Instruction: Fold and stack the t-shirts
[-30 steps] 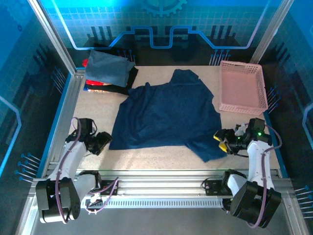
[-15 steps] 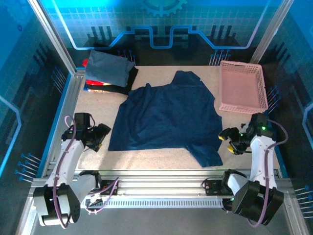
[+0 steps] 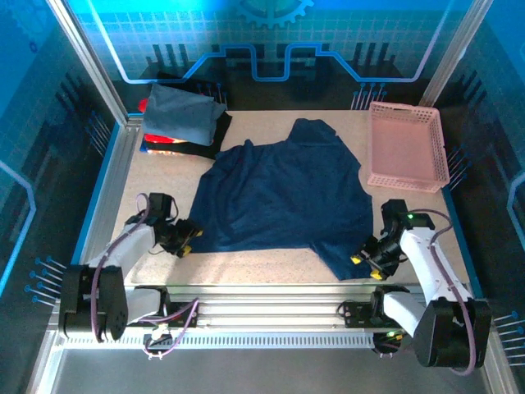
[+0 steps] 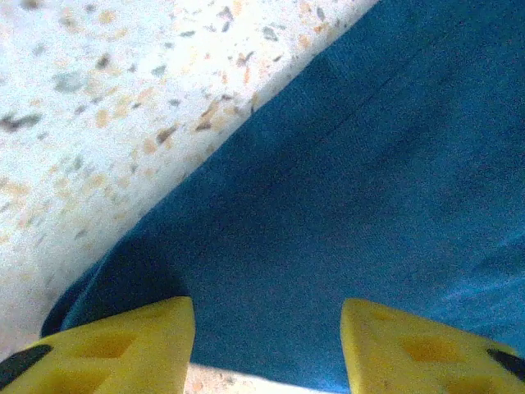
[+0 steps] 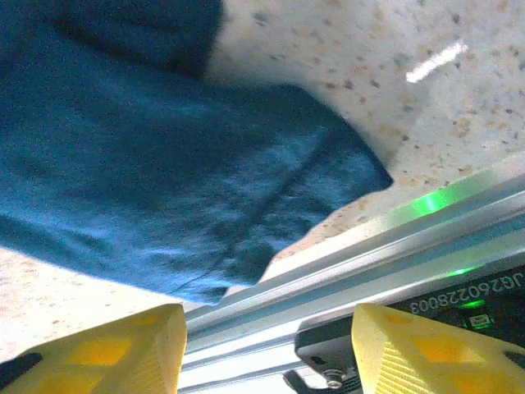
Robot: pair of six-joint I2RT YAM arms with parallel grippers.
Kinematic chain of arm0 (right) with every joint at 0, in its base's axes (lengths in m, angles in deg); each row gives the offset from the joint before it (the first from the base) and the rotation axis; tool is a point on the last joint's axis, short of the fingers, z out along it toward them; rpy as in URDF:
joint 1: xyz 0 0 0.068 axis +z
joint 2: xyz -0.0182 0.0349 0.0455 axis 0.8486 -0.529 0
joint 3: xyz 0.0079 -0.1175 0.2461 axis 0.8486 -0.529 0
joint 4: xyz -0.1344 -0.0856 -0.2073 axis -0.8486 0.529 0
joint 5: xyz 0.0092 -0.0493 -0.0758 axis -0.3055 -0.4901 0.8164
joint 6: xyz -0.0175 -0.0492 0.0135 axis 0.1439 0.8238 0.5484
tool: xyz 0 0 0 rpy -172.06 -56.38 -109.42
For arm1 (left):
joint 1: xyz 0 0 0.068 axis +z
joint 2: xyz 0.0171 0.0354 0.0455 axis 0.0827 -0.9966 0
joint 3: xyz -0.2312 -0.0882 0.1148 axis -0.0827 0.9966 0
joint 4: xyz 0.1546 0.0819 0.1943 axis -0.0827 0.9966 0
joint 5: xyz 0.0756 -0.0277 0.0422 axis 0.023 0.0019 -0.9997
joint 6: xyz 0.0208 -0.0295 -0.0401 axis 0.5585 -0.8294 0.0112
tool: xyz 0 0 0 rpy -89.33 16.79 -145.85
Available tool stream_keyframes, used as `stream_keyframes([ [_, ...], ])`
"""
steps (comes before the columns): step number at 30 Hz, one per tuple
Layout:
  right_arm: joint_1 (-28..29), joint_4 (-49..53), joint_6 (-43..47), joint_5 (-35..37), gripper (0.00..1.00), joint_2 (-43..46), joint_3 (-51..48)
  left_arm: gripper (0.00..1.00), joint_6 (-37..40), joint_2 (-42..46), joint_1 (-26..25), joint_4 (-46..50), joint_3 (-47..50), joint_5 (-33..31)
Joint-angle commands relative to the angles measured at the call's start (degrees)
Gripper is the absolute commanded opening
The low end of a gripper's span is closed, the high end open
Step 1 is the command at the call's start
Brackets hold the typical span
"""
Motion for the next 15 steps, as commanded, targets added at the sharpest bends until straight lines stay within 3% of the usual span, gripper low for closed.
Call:
stream_keyframes([
  [1,1.56,-2.06,-4.9,3.29,0.56,-0.97,-1.3,0.32,-0.71,-3.71,-0.49,-5.53,2.41,2.56],
  [4,1.91,-6.95,-6.28,1.72,0.54,-3.47,-3.3,0.1,0.57,-5.22,-0.11,-6.22,2.8,2.27],
  [6,2.87,-9.88,-7.4,2.33,0.51,-4.54,-2.85,0.03,1.16,-4.2,0.41,-5.66,2.34,2.28],
  [11,6.93,-18.25,-7.47,0.01,0.36,-8.98,0.42,0.01,3.95,-1.01,2.76,-1.68,-0.27,2.15],
  [15,16.4,-20.93,-5.68,-2.74,0.32,-16.85,6.29,0.01,5.49,0.09,4.17,-0.12,-0.98,2.27],
])
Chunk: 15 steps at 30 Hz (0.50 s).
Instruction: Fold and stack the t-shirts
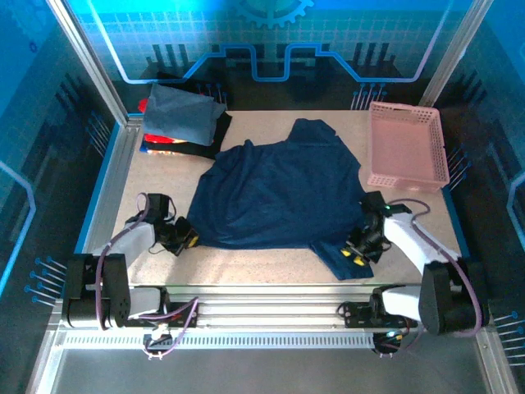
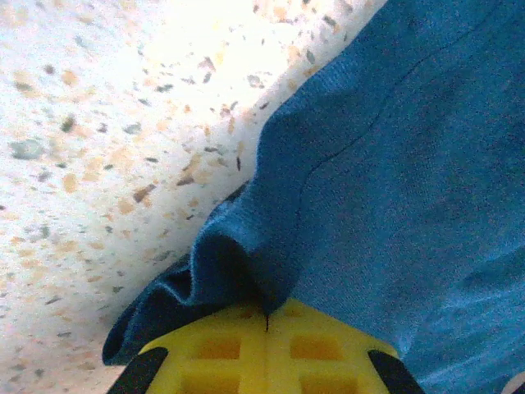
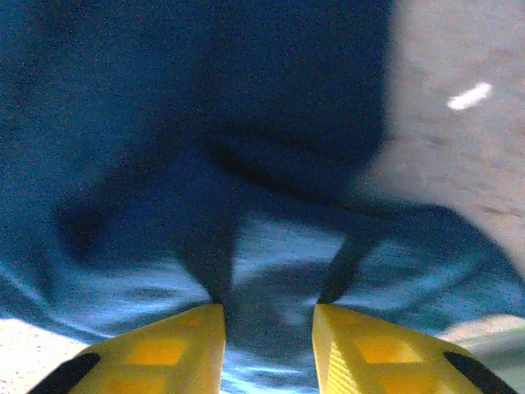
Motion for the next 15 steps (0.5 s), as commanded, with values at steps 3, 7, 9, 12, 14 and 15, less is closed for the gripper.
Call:
stream_keyframes([
  [3,10.6,-7.97,0.3,-6.43,0.3,-7.14,6.08,0.0,3.09,2.67,2.64,3.67,-0.83,0.02],
  [7,12.57,-8.22,0.88,-7.42,0.45,-5.11,9.92,0.01,4.1,4.21,5.32,4.9,-0.75,0.66],
  [9,11.25,-1.51,2.61,-2.52,0.49,-3.44,13.65,0.01,4.6,4.79,5.68,5.48,-1.08,0.48],
  [12,2.99,7.87,4.51,3.27,0.51,-1.41,14.31,0.01,4.58,4.51,5.68,4.59,-0.93,1.84],
  [14,-2.74,7.84,6.61,3.65,0.49,-0.49,12.39,0.01,4.22,4.28,5.68,3.6,-0.72,2.58],
  [15,-5.04,6.94,7.75,3.11,0.49,-0.78,12.0,0.01,4.18,4.37,5.68,3.31,-0.63,2.81],
])
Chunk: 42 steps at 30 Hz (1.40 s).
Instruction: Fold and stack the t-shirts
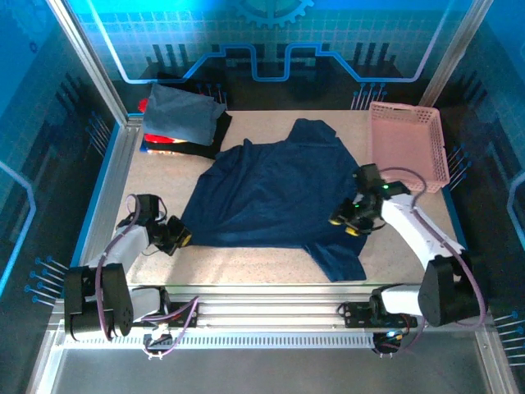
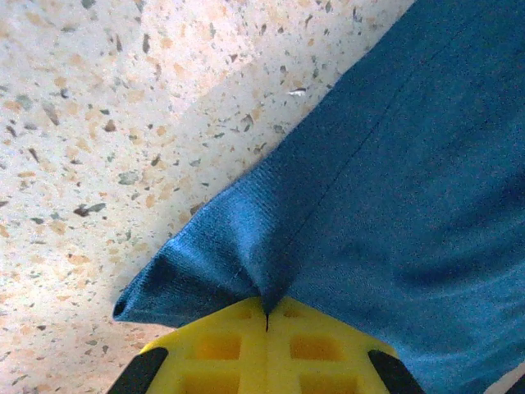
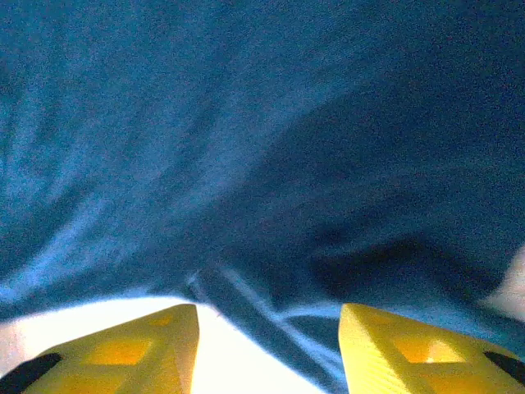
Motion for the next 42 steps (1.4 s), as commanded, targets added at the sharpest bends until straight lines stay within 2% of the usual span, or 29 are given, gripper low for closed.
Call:
stream_keyframes([
  [1,-6.33,5.5,4.39,2.72,0.47,-0.77,-3.51,0.01,1.27,0.61,0.59,0.35,-0.62,1.98],
  [4,-8.27,2.67,5.34,1.82,0.38,-3.93,-5.06,0.01,1.51,1.05,0.6,0.69,-1.1,2.05],
  [8,-8.36,0.46,5.35,3.75,0.35,-7.92,-5.62,0.01,1.69,1.14,0.62,1.04,-1.59,1.99],
  [17,-8.89,-0.25,4.85,10.14,0.34,-12.05,-6.57,0.0,2.59,1.54,2.4,2.63,-3.06,1.89],
  [22,-8.35,-3.1,4.51,11.48,0.35,-17.84,-5.86,0.0,3.42,1.1,4.31,2.72,-3.59,2.15],
  [24,-7.89,-4.35,4.46,11.62,0.31,-21.04,-4.09,0.0,3.86,0.66,4.93,2.55,-4.03,2.48],
  [28,-6.83,-3.94,5.44,11.82,0.02,-25.55,2.82,0.01,4.34,-0.17,5.28,1.97,-4.58,2.84],
  [29,-6.53,-3.11,5.84,12.04,0.0,-26.07,4.51,0.01,4.51,-0.31,5.4,2.01,-4.71,2.86],
  [35,-5.78,4.98,11.58,21.06,0.0,-23.82,14.21,0.01,6.01,-0.39,6.62,2.63,-5.29,2.53],
  [42,-6.39,6.65,16.46,25.0,0.0,-30.82,22.9,0.0,6.28,-3.62,7.14,0.61,-5.89,3.04],
])
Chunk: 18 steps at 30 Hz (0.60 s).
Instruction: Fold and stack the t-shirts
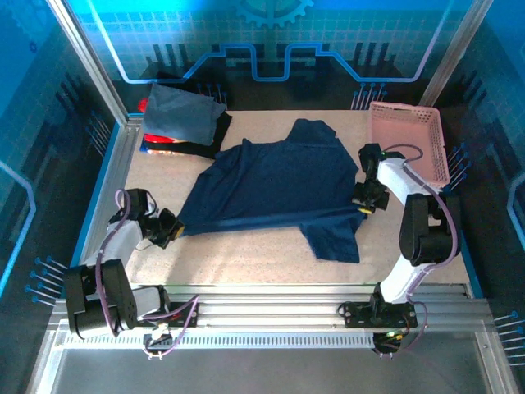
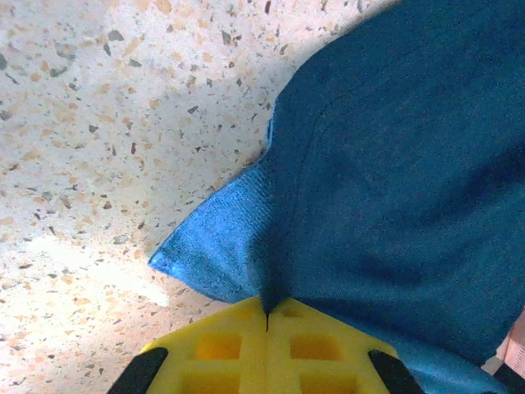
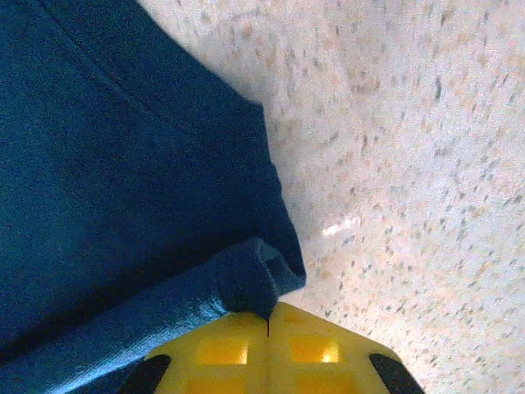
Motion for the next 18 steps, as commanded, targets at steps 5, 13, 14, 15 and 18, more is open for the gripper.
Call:
stream_keyframes([
  [5,1.73,0.08,4.12,4.97,0.01,-9.39,8.26,0.0,3.04,-4.74,1.05,-1.19,-3.32,0.53],
  [13,0.67,-0.52,-1.72,-8.3,0.54,8.23,-0.34,0.0,3.49,-5.86,0.99,-2.28,-3.96,2.95],
  [14,-0.11,0.91,-2.61,-10.31,0.54,10.8,-2.16,0.0,3.33,-5.88,0.91,-2.43,-3.86,3.26],
  [15,-0.76,2.39,-3.51,-12.2,0.54,13.58,-4.54,0.0,3.31,-5.8,0.86,-2.65,-3.77,3.6],
  [18,-1.06,3.99,-5.6,-16.65,0.53,20.43,-12.99,0.0,3.47,-5.54,0.77,-2.84,-3.68,4.53],
])
